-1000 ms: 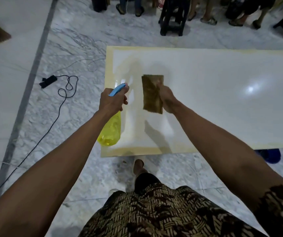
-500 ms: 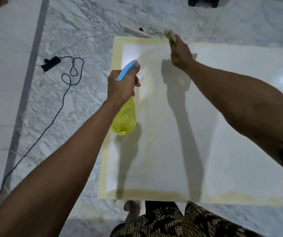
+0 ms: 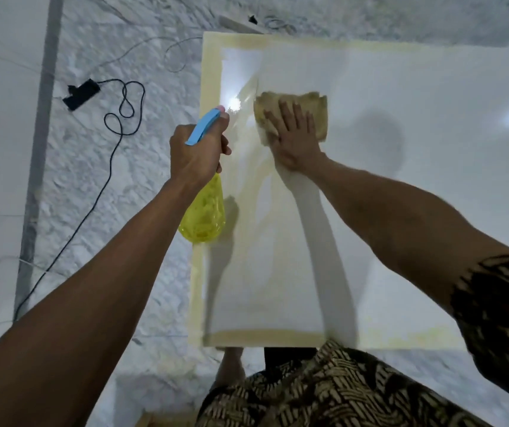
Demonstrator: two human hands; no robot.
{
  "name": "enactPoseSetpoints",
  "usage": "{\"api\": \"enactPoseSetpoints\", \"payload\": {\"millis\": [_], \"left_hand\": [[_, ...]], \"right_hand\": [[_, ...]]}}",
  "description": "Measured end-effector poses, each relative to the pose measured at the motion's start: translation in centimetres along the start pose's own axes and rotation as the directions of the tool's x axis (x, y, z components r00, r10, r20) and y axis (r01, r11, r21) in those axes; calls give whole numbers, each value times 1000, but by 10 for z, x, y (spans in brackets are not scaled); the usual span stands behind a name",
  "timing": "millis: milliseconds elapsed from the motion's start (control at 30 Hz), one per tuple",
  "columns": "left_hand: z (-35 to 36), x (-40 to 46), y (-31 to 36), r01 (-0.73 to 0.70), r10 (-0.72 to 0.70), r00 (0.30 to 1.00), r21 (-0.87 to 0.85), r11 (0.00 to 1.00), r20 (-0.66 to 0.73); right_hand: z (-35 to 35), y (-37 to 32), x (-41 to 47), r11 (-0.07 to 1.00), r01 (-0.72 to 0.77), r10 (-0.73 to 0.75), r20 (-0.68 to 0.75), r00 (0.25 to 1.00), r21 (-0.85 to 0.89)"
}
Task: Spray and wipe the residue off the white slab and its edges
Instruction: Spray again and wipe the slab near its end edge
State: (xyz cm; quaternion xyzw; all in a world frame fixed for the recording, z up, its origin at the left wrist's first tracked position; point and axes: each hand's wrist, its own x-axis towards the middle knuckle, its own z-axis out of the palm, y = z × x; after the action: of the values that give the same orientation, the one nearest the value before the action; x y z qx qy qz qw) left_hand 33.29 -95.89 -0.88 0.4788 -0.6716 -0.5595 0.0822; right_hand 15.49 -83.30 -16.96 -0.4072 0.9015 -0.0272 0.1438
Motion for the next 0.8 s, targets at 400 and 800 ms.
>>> {"api": "enactPoseSetpoints", "payload": {"millis": [400, 800], "left_hand": [[-50, -148, -82, 7, -21, 990, 100, 995, 140], [-80, -178, -94, -8, -5, 993, 105, 994, 116]], "right_hand": [[65, -93, -294, 999, 41, -40, 184, 982, 0], [-37, -142, -349, 555, -476, 188, 454, 871, 682]]}}
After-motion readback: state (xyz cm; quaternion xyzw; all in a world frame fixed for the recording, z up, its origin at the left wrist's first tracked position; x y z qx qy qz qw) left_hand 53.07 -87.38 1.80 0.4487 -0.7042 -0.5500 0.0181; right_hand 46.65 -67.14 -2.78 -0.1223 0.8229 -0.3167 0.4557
